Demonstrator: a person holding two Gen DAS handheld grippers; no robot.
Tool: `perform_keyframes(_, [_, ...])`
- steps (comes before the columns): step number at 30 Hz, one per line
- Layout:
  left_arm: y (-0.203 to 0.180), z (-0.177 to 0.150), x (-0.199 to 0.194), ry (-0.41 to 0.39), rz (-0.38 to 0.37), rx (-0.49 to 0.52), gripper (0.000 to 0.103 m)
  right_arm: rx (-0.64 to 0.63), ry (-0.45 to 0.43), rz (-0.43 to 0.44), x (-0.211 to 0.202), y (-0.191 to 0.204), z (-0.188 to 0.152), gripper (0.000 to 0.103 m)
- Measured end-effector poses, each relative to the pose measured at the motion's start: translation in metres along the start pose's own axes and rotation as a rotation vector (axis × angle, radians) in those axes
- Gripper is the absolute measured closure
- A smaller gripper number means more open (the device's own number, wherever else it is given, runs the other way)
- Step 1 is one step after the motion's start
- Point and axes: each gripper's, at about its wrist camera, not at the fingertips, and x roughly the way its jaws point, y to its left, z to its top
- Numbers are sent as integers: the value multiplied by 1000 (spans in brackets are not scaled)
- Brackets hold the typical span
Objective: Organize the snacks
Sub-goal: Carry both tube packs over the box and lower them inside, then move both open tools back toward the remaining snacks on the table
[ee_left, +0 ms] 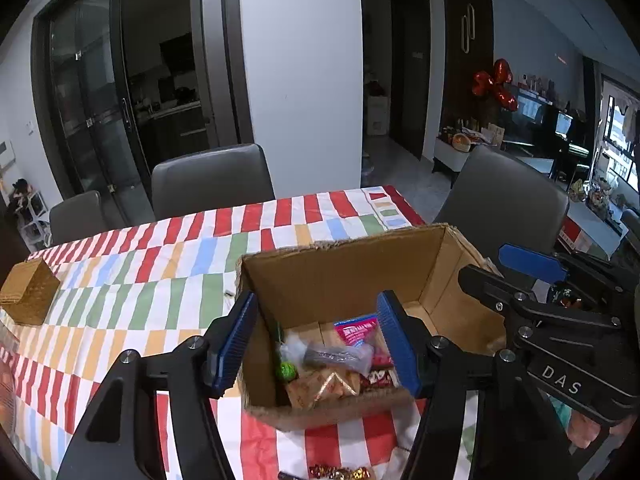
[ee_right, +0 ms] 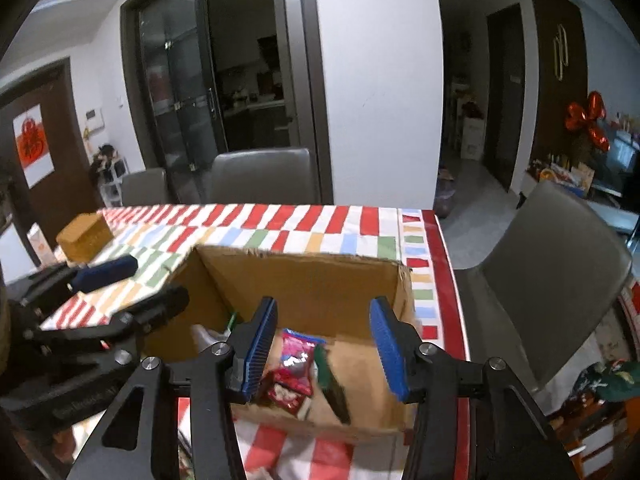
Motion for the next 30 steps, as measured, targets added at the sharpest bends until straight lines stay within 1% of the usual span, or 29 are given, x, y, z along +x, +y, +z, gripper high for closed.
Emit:
perform_keyframes(7, [7,-23,-30,-6,-12,-12,41,-15,9,56,-27,13,-22,54])
perform_keyframes(12, [10,-40,-49,-10,-8,-8,41,-30,21,75,-39,22,-38,54])
perform_keyframes(15, [8,-53,-60,-12,-5,2,41,-29,35,86,-45,27,-48,51])
perform_keyframes(20, [10,-80,-71,12,-9,18,41,-53,50,80,-54,37,-68,51])
perform_keyframes(25, [11,-105,-77,43,-32,26,42,-52,76,87,-60,46,-88,51])
perform_keyframes(30, [15,-128,-77,62,-36,20,42,-83,128,90,-56,57,-107,51])
